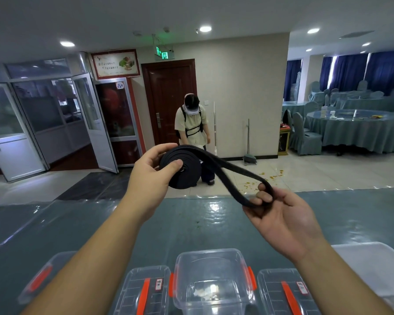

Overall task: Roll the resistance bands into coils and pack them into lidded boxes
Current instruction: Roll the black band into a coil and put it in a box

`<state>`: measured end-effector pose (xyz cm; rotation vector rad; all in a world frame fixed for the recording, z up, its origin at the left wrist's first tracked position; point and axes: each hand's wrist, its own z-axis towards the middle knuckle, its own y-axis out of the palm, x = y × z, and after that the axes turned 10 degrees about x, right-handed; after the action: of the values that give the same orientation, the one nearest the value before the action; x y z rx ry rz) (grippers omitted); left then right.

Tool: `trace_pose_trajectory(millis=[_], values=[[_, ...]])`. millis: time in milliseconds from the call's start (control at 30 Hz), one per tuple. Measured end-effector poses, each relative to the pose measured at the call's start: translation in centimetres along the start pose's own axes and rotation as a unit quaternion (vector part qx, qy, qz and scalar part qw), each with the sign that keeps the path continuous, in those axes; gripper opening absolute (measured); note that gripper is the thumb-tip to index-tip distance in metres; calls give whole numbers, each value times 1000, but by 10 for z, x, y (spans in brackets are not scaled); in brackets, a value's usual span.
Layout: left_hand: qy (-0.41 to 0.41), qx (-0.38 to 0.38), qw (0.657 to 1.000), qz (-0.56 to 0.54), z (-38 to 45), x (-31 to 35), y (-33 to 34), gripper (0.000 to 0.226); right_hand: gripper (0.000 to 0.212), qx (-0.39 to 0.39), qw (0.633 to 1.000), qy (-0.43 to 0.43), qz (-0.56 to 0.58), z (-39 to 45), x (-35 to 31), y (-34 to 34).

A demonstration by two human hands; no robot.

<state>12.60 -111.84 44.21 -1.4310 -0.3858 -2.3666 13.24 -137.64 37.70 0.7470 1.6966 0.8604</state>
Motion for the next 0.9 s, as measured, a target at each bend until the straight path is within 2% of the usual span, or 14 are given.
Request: trace_pose_trajectory(millis=[167, 267, 400, 467, 533, 600, 633, 700, 900], values=[[-7, -29, 1000, -5, -4, 4, -1, 34, 35, 44, 997, -21, -56, 2, -2, -5], [7, -67, 998, 12, -7, 10, -2, 35, 36, 83, 987, -54, -127, 9, -3, -9], [44, -118, 991, 49, -13, 19, 1, 37, 21, 137, 935, -194, -262, 13, -9, 5], [59, -146, 986, 63, -16, 23, 3, 37, 17, 93, 898, -276, -329, 3, -16, 23], [71, -183, 977, 78, -19, 25, 5, 38, 19, 4, 845, -345, -408, -10, -22, 42], [89, -217, 968, 93, -22, 28, 7, 38, 23, -83, 790, -366, -486, -20, -25, 60], [99, -229, 964, 93, -24, 30, 7, 38, 24, -116, 774, -358, -510, -22, -25, 67], [107, -239, 962, 82, -25, 32, 7, 37, 23, -146, 773, -335, -518, -23, -24, 76], [81, -222, 971, 40, -24, 36, 6, 42, 27, -161, 774, -349, -503, -29, -32, 77]])
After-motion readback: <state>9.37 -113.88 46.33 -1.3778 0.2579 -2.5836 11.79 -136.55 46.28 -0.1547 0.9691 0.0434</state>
